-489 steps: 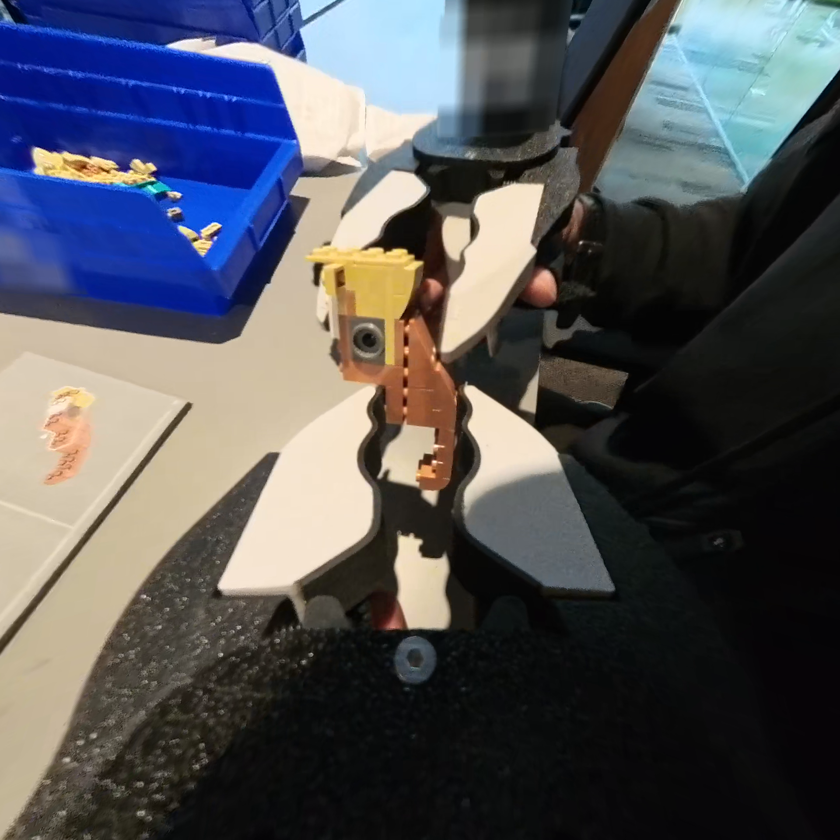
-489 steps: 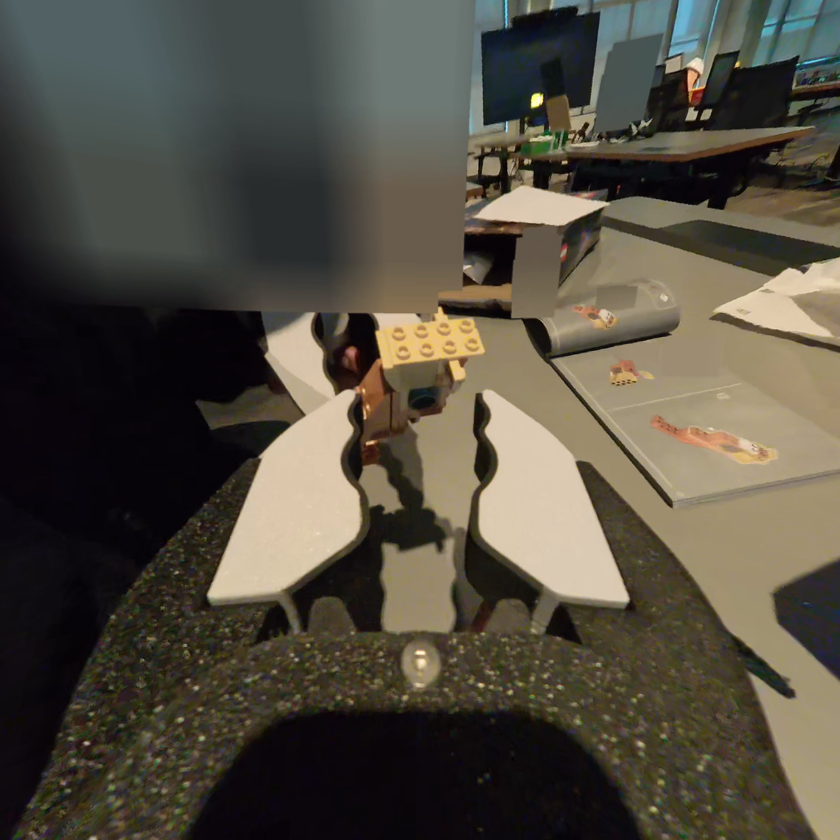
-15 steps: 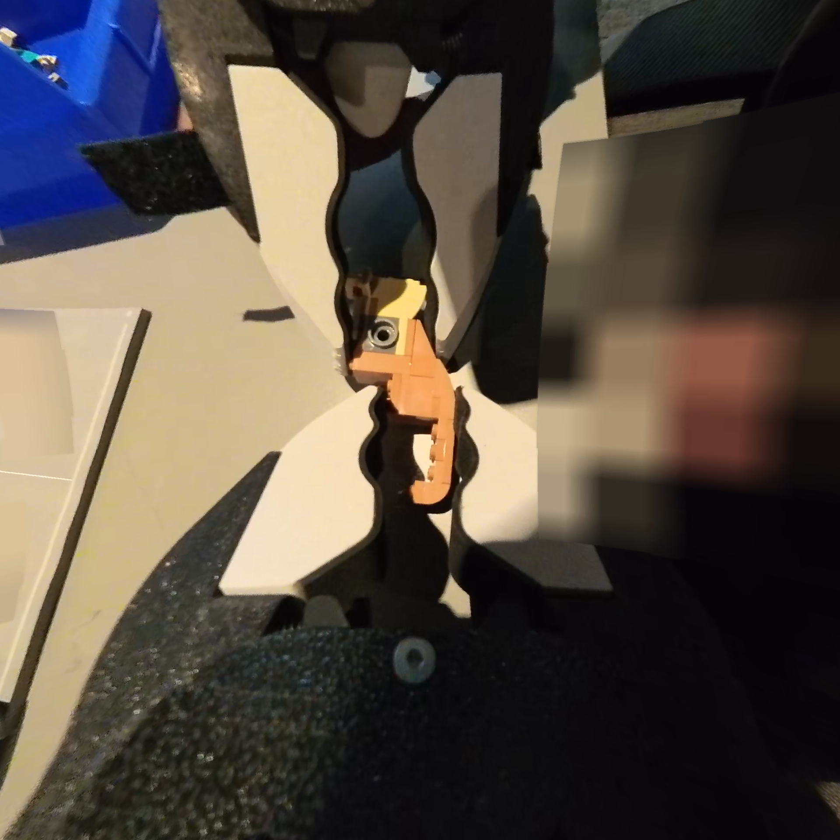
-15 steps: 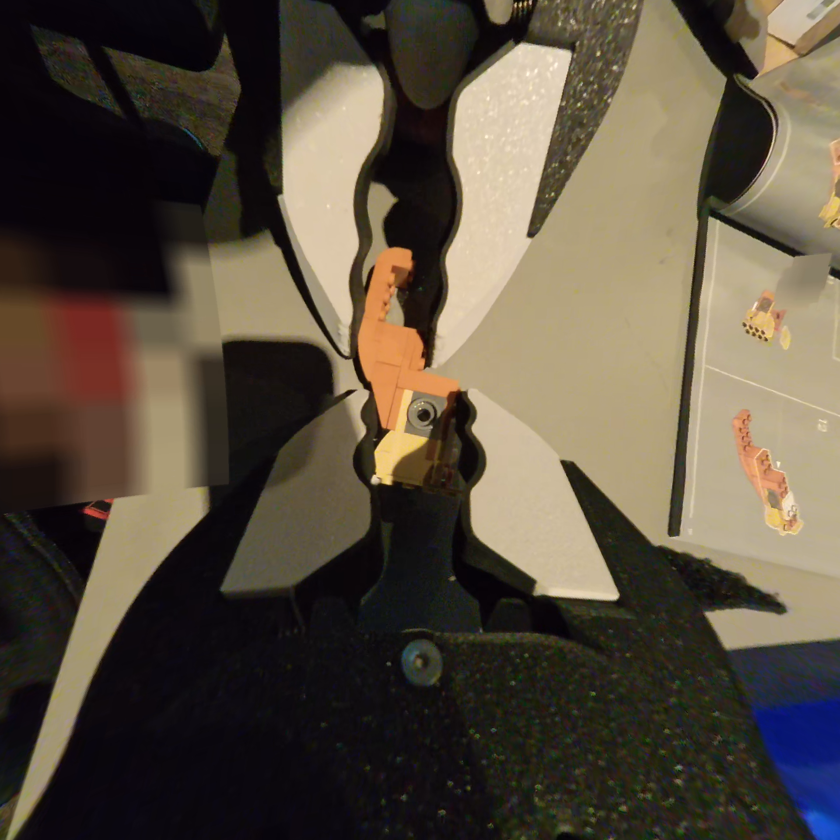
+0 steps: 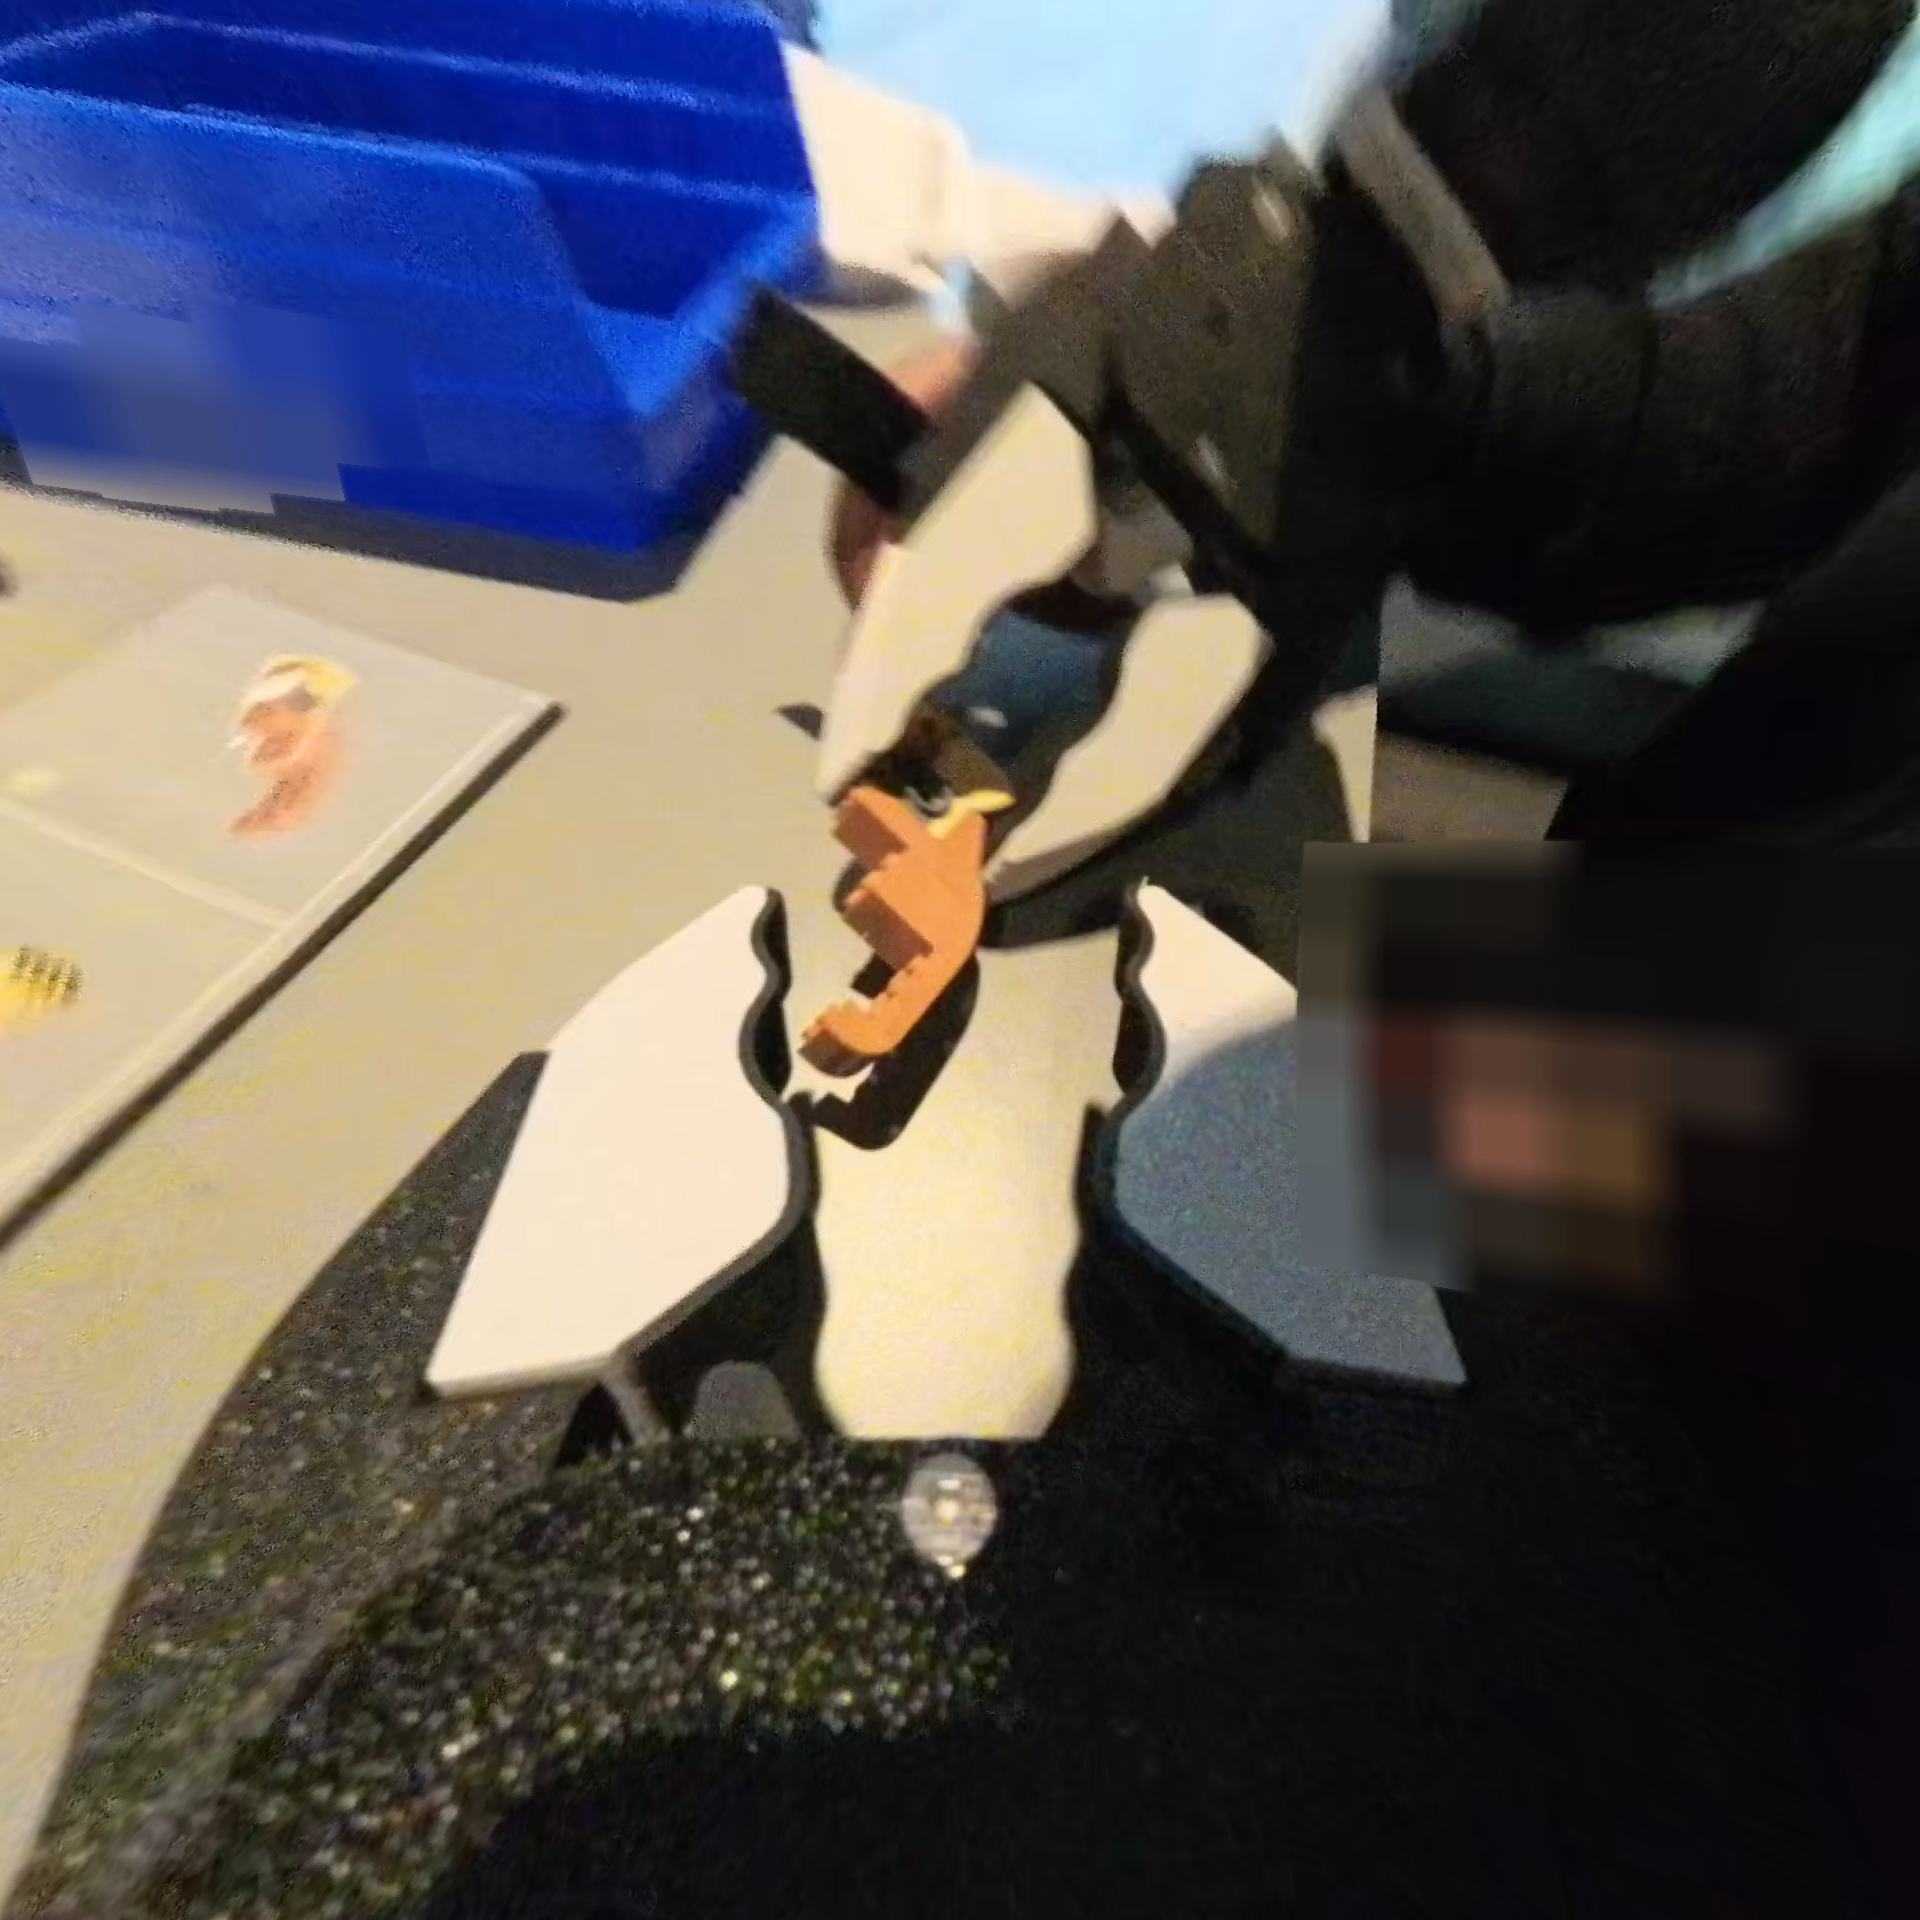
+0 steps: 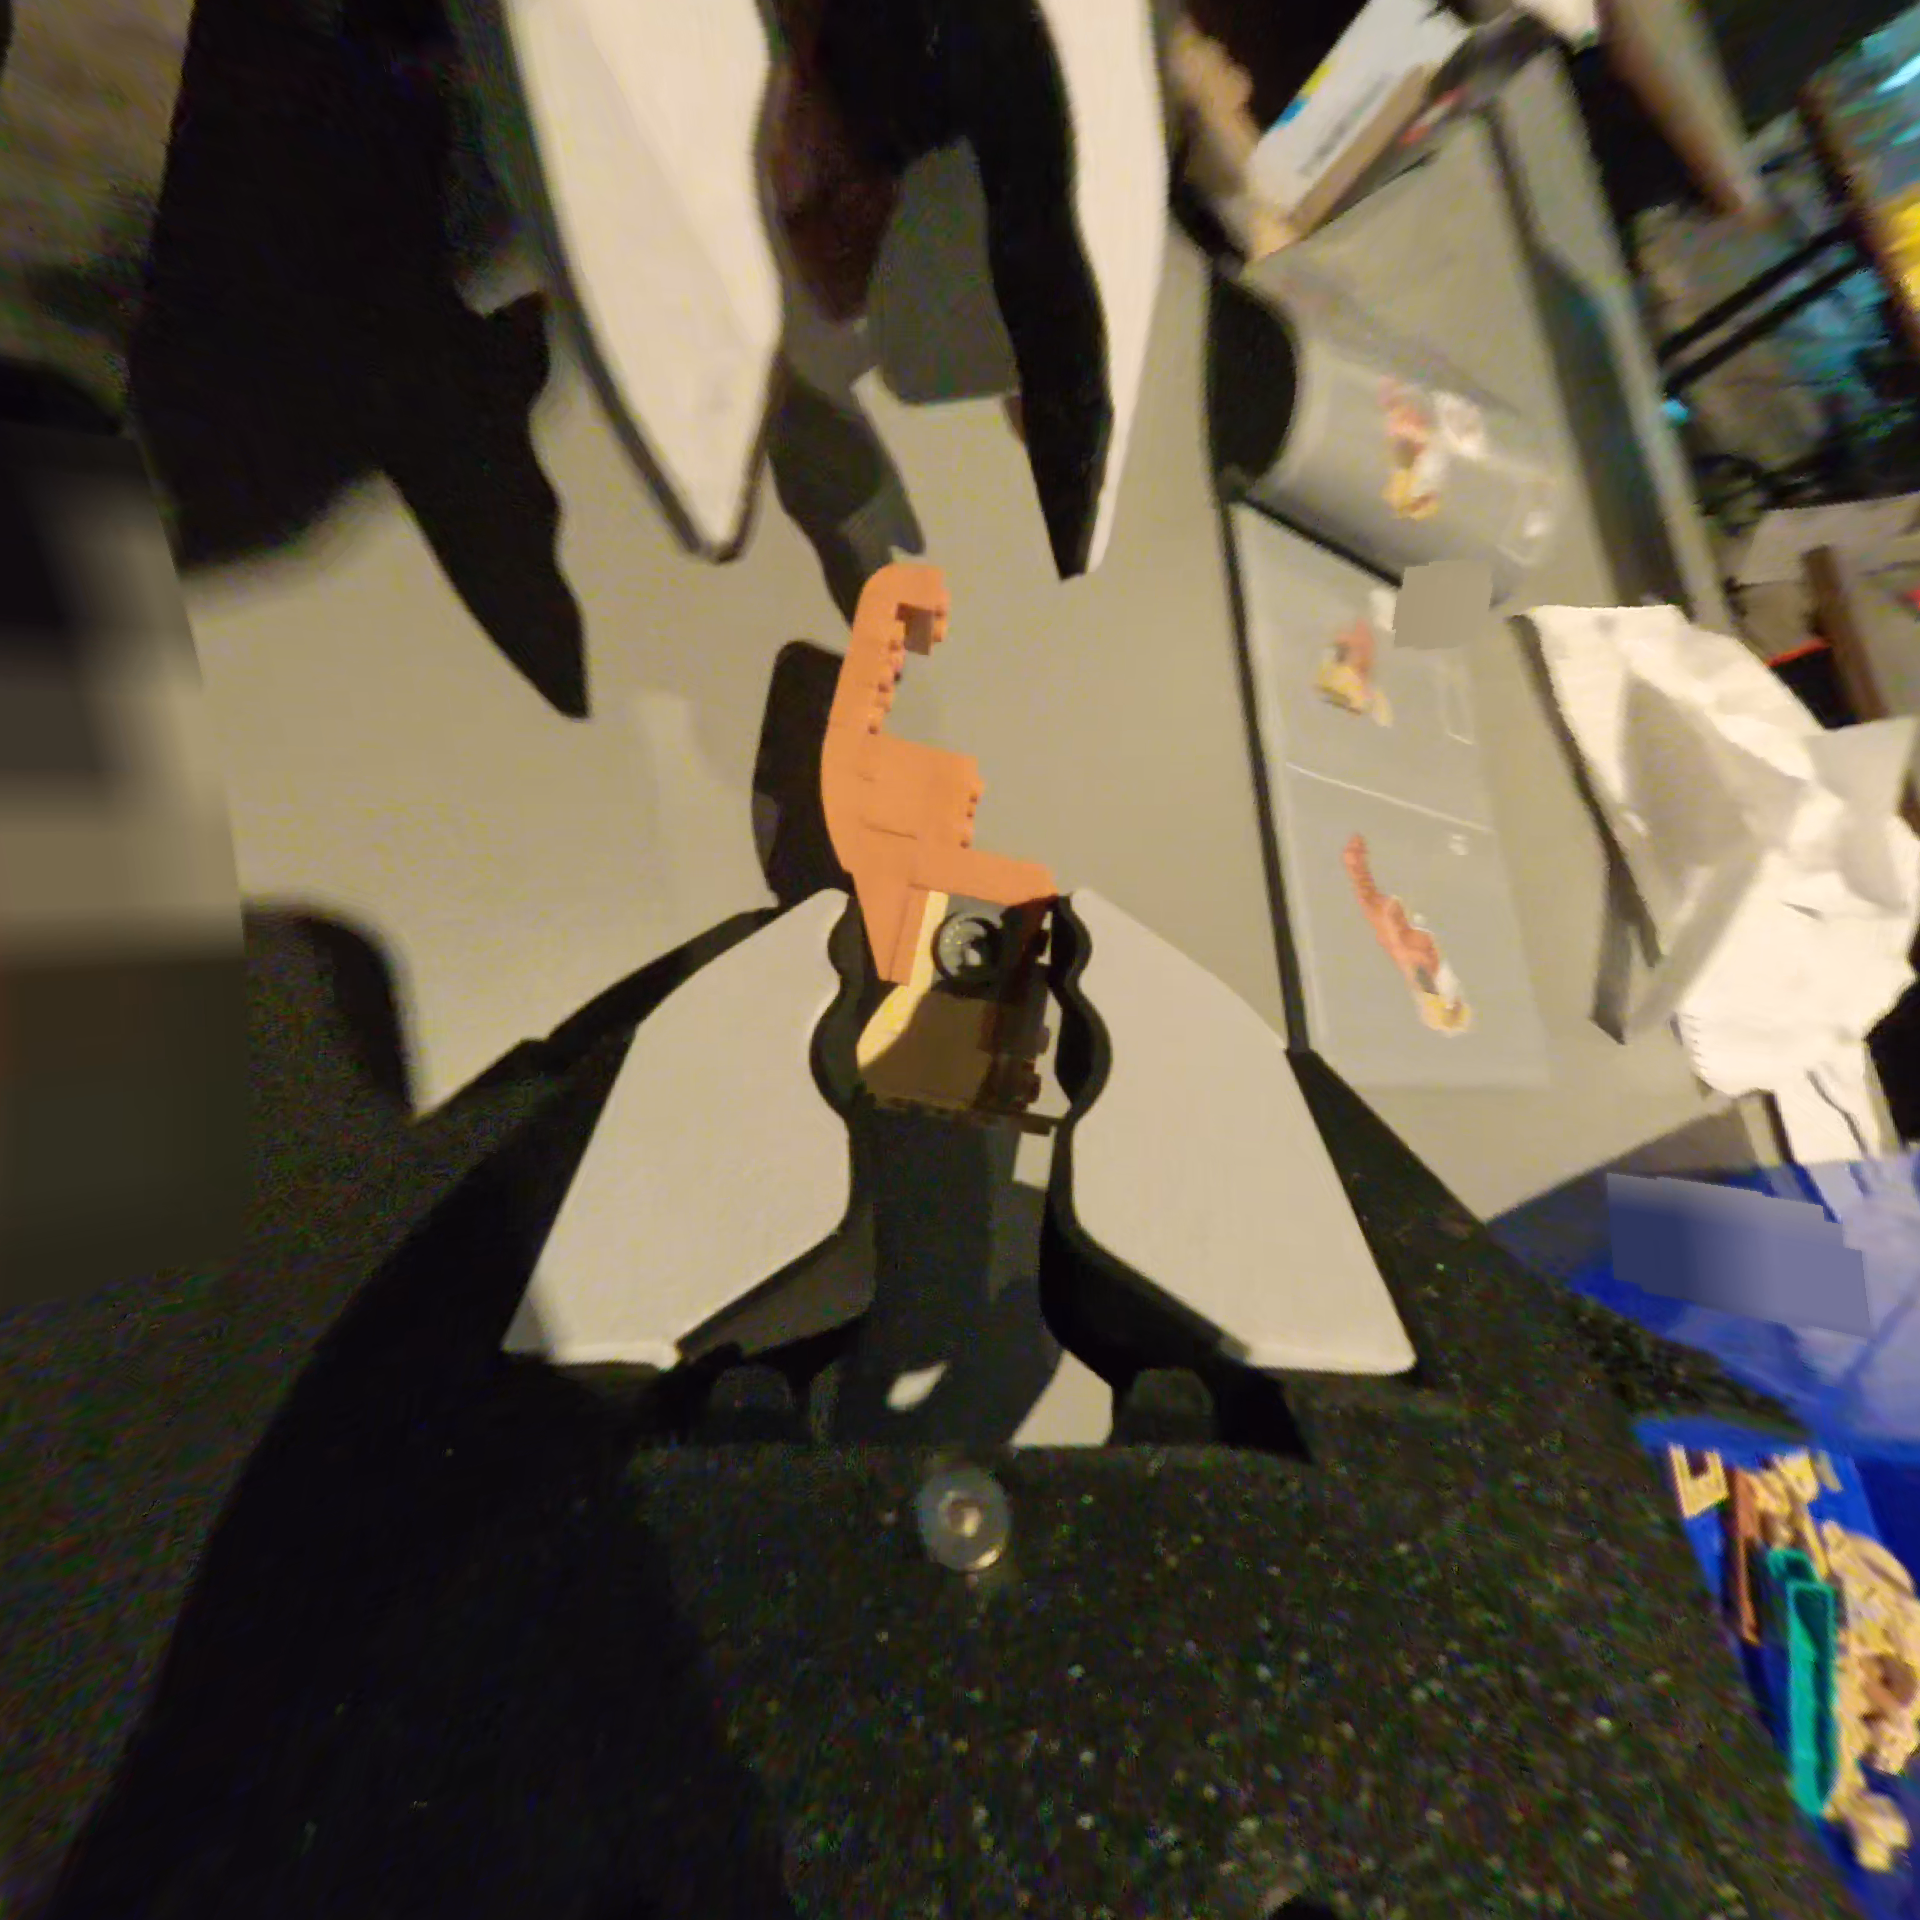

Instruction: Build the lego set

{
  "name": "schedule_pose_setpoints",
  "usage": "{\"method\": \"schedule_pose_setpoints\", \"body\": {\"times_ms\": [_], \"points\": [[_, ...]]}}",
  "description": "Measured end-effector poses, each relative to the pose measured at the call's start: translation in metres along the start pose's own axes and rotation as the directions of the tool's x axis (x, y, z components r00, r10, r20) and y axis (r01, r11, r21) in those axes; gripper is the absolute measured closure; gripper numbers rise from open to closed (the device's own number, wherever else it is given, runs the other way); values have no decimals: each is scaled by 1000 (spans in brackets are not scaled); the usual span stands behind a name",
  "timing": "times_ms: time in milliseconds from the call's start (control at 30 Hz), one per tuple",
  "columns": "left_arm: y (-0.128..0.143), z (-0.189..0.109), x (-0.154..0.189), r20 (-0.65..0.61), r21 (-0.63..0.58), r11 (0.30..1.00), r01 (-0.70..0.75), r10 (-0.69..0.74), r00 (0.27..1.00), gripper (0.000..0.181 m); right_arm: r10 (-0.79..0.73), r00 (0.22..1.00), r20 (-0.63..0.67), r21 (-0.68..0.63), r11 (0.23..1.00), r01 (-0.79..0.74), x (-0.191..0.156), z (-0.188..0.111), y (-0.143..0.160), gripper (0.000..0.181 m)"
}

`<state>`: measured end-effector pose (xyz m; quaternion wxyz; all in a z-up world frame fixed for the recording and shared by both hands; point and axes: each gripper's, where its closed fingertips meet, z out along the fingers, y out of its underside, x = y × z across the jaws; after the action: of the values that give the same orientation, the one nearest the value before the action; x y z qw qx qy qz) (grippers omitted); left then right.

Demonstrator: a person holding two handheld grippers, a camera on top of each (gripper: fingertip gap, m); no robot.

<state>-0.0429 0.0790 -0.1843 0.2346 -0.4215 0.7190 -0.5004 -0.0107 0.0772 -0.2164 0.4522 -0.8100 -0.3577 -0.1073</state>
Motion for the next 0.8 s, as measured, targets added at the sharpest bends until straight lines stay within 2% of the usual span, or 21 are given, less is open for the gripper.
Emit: {"method": "schedule_pose_setpoints", "body": {"times_ms": [100,167,300,433,500,600,700,800], "points": [[-11,-7,-18,70,151,942,300,-313,947,121,96,991,-93,132,988,-84,11,-11,-18,147],[-10,-4,-18,64,170,903,394,-409,910,121,119,980,-161,193,977,-87,19,-17,-28,147],[-21,2,-4,42,214,910,355,-372,927,126,108,966,-234,222,973,-55,23,-22,-39,147],[-29,3,-7,65,275,893,356,-387,920,140,65,955,-289,218,976,-1,22,-25,-45,147],[-31,1,-8,67,297,886,356,-391,918,153,61,950,-307,235,972,14,23,-28,-48,147],[-38,-2,-2,54,339,885,319,-357,933,162,53,939,-339,258,965,38,21,-31,-53,148],[-40,-4,2,104,345,911,228,-278,955,163,43,930,-364,285,956,67,19,-34,-59,147],[-42,-8,4,177,317,948,43,-104,979,164,74,969,-236,376,927,21,9,-40,-69,127]]}}
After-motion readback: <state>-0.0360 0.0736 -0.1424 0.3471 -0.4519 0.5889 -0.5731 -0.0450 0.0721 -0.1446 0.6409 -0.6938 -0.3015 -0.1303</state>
